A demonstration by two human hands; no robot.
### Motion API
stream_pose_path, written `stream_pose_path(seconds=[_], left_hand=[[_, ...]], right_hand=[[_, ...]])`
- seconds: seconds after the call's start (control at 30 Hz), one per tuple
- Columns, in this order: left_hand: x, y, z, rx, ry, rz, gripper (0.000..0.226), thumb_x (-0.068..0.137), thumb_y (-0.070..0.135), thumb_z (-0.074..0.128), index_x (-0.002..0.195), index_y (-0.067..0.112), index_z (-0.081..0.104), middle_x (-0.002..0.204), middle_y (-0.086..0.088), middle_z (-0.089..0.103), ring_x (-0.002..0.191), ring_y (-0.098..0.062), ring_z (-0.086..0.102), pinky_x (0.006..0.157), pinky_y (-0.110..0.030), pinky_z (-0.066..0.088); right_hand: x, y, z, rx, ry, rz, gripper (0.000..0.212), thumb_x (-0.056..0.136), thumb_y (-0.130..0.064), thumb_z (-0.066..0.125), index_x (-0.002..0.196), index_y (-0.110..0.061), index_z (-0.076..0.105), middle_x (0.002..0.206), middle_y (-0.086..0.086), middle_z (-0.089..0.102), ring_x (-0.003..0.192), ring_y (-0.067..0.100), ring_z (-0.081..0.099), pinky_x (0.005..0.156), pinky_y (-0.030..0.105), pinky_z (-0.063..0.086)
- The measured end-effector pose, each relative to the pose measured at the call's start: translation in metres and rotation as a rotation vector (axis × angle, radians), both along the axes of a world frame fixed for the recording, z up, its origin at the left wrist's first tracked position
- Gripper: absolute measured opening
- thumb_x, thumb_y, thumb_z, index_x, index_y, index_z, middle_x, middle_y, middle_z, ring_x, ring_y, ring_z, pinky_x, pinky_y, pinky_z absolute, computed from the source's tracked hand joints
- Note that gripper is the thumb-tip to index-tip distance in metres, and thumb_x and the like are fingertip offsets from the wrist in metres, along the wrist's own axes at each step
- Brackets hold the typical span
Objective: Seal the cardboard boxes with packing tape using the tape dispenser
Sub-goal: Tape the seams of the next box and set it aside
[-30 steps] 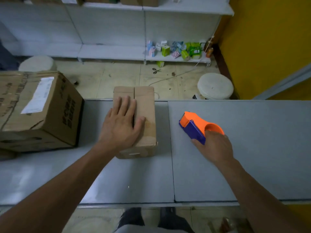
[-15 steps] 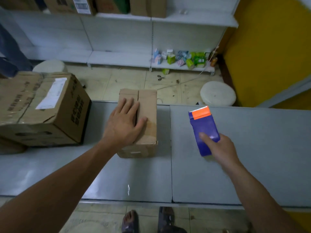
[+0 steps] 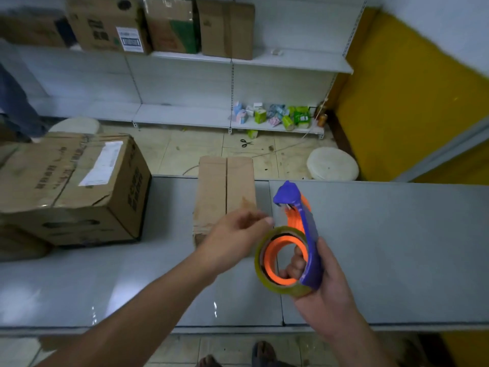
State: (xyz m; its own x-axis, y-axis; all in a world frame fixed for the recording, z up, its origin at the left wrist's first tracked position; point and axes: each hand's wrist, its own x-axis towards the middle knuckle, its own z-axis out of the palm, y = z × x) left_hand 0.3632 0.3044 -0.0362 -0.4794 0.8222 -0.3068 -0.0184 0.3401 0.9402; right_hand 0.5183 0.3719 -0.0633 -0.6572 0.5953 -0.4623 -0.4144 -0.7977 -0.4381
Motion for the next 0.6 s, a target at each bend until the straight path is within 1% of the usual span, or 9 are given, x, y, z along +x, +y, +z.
stream_pose_path(seconds=[0.03,0.1,0.17,0.2,0.27,0.37,0.47,0.53,0.6], left_hand=[[0.002,0.0,0.003,-0.004,-0.043,-0.013,0.035,0.082,0.045,0.072,0.109,0.023,0.07,0.102,0.005,0.073,0.098,-0.011,0.068,0.094,-0.031,0.053],[0.003,0.002,0.008,-0.034,-0.107,-0.007,0.035,0.086,0.038,0.071,0.117,0.023,0.065,0.104,0.006,0.072,0.096,-0.007,0.067,0.088,-0.024,0.053],[0.003,0.005,0.01,-0.064,-0.129,0.005,0.033,0.087,0.037,0.07,0.116,0.022,0.064,0.103,0.004,0.072,0.094,-0.009,0.068,0.082,-0.022,0.053],[0.003,0.006,0.011,-0.072,-0.142,-0.002,0.031,0.086,0.038,0.071,0.113,0.023,0.066,0.103,0.003,0.073,0.095,-0.011,0.069,0.084,-0.026,0.054],[0.004,0.008,0.013,-0.064,-0.151,0.004,0.023,0.084,0.035,0.072,0.103,0.022,0.07,0.098,0.002,0.075,0.095,-0.015,0.071,0.088,-0.032,0.055],[0.004,0.012,0.013,-0.079,-0.048,0.038,0.01,0.09,0.023,0.067,0.095,0.018,0.073,0.093,0.002,0.076,0.092,-0.015,0.071,0.084,-0.031,0.056],[0.003,0.014,0.011,-0.069,0.035,0.091,0.008,0.09,0.02,0.065,0.088,0.019,0.073,0.088,0.004,0.076,0.09,-0.015,0.071,0.082,-0.031,0.056],[0.002,0.012,0.01,-0.049,0.022,0.114,0.014,0.092,0.015,0.064,0.082,0.02,0.072,0.082,0.005,0.075,0.081,-0.011,0.07,0.076,-0.027,0.056],[0.003,0.011,0.009,-0.026,-0.026,0.14,0.021,0.093,0.011,0.061,0.077,0.019,0.071,0.071,0.008,0.073,0.068,-0.004,0.067,0.064,-0.019,0.054]], right_hand=[[-0.002,-0.003,0.002,0.05,0.008,0.026,0.065,0.023,-0.035,0.099,0.077,-0.01,0.073,0.055,0.003,0.056,0.046,0.012,0.055,0.051,0.028,0.049],[-0.006,-0.007,0.003,0.107,0.016,0.064,0.061,0.027,-0.037,0.099,0.078,-0.012,0.076,0.059,0.003,0.061,0.051,0.011,0.061,0.048,0.025,0.052],[-0.008,-0.009,0.003,0.144,-0.004,0.092,0.069,0.029,-0.041,0.098,0.088,-0.012,0.075,0.067,0.004,0.066,0.059,0.011,0.066,0.054,0.026,0.055],[-0.008,-0.01,0.001,0.167,-0.025,0.111,0.072,0.03,-0.043,0.097,0.091,-0.013,0.075,0.073,0.004,0.069,0.064,0.012,0.067,0.057,0.027,0.056],[-0.009,-0.012,0.0,0.212,-0.064,0.162,0.066,0.031,-0.046,0.096,0.086,-0.015,0.078,0.076,0.004,0.07,0.065,0.011,0.068,0.056,0.027,0.056],[-0.01,-0.015,-0.002,0.228,-0.131,0.209,0.06,0.029,-0.044,0.094,0.076,-0.013,0.075,0.067,0.005,0.065,0.055,0.011,0.063,0.05,0.026,0.053],[-0.01,-0.017,-0.002,0.252,-0.158,0.239,0.08,0.022,-0.051,0.094,0.085,-0.008,0.071,0.064,0.004,0.065,0.054,0.012,0.062,0.051,0.028,0.055],[-0.01,-0.016,-0.004,0.252,-0.163,0.241,0.082,0.027,-0.049,0.094,0.09,-0.005,0.066,0.064,0.006,0.065,0.053,0.013,0.062,0.049,0.028,0.053],[-0.009,-0.014,-0.006,0.242,-0.149,0.235,0.076,0.025,-0.048,0.094,0.084,-0.006,0.069,0.062,0.007,0.063,0.051,0.014,0.061,0.046,0.027,0.052]])
